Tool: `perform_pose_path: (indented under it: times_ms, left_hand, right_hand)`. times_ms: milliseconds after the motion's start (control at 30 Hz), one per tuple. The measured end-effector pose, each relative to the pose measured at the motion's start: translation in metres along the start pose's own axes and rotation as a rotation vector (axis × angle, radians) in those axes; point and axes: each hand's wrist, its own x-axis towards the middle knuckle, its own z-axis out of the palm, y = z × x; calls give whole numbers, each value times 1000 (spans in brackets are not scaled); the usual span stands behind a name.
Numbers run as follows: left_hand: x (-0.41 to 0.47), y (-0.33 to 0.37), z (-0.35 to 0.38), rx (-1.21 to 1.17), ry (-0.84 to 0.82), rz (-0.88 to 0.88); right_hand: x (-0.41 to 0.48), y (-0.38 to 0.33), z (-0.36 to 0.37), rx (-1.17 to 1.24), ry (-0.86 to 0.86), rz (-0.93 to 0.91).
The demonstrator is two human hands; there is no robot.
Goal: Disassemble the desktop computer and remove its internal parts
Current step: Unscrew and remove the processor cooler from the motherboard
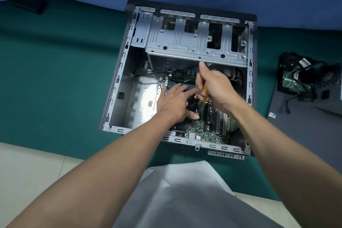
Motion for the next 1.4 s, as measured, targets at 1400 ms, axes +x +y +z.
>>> perform_pose_path:
  times_ms: [1400]
  left_hand:
    - [1, -3, 0, 61, -1, 50]
  right_hand:
    - [-16, 16, 17, -100, 616, -97]
